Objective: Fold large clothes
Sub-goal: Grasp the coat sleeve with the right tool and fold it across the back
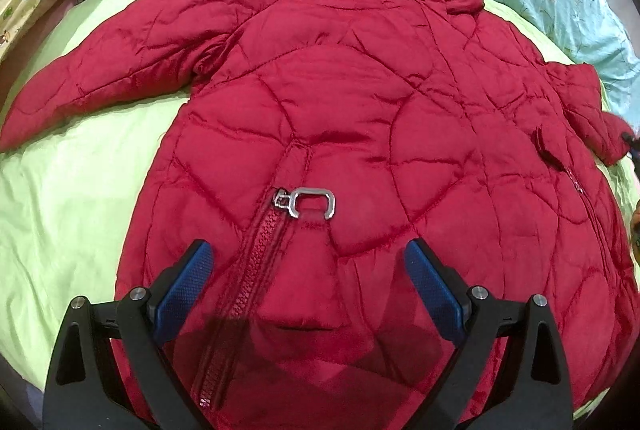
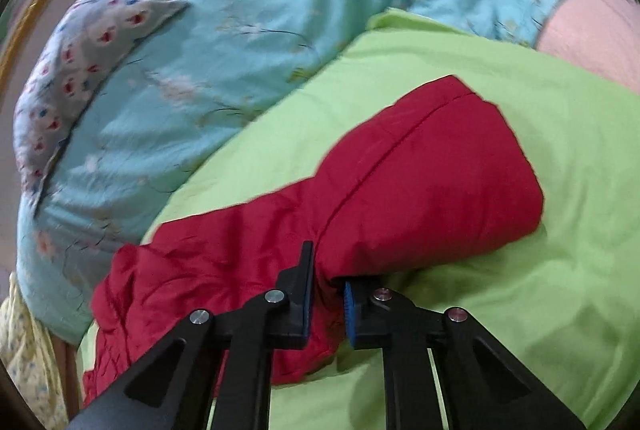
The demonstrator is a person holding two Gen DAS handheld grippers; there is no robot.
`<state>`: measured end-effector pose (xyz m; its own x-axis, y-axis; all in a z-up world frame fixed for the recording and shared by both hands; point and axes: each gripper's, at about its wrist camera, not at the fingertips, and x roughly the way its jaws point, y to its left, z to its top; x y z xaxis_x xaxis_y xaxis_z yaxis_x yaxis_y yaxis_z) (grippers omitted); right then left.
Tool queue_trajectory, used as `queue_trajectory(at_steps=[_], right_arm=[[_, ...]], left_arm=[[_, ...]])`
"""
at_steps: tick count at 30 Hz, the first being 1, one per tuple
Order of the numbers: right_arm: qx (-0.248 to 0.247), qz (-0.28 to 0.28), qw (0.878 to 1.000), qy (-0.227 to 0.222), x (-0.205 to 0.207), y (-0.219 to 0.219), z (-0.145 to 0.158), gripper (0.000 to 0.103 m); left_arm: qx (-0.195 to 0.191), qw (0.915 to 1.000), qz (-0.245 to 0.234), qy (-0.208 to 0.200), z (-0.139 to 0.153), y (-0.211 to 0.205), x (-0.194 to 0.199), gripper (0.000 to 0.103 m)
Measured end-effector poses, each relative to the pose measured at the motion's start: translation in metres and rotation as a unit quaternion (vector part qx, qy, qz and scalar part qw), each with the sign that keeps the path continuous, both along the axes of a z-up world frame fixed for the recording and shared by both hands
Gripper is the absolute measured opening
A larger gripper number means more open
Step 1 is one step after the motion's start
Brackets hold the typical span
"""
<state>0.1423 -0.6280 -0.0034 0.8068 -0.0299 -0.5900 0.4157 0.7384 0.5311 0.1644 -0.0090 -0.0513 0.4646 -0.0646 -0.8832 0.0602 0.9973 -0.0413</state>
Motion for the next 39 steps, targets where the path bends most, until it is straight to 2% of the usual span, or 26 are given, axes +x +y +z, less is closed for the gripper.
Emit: queue_trajectory(at_steps=[5, 9, 16, 22, 28, 34, 39], right_arm=[[-0.033, 0.066, 0.997, -0.038, 0.009, 0.043, 0.036, 0.01], [-0.06, 0.125, 0.989, -0.049, 0.019, 0.088, 0.059, 0.01], [-0.072, 0.224, 0.97, -0.057, 0.036, 0.165, 0.077, 0.009], [-0.085, 0.315, 0.944, -0.057, 0.048, 0.249, 0.093, 0.009], [-0.099, 0.382, 0.918, -0.036, 0.073, 0.327, 0.083, 0.009], [-0.096, 0.426, 0.9, -0.007, 0.091, 0.389, 0.052, 0.009], [-0.112, 0.45, 0.886, 0.022, 0.103, 0.43, 0.023, 0.009]], left_arm=[[-0.012, 0.9999, 0.002, 0.0, 0.002, 0.004, -0.004, 0.098], [-0.023, 0.9997, 0.003, -0.006, 0.005, 0.009, -0.009, 0.097], [-0.038, 0.9992, 0.008, -0.012, 0.011, 0.023, -0.016, 0.097], [-0.065, 0.9976, 0.014, -0.02, 0.019, 0.037, -0.014, 0.097], [-0.083, 0.9959, 0.023, -0.024, 0.023, 0.054, -0.013, 0.097], [-0.103, 0.994, 0.032, -0.02, 0.025, 0.068, -0.002, 0.097], [-0.146, 0.9888, 0.026, -0.016, 0.028, 0.074, 0.015, 0.097]])
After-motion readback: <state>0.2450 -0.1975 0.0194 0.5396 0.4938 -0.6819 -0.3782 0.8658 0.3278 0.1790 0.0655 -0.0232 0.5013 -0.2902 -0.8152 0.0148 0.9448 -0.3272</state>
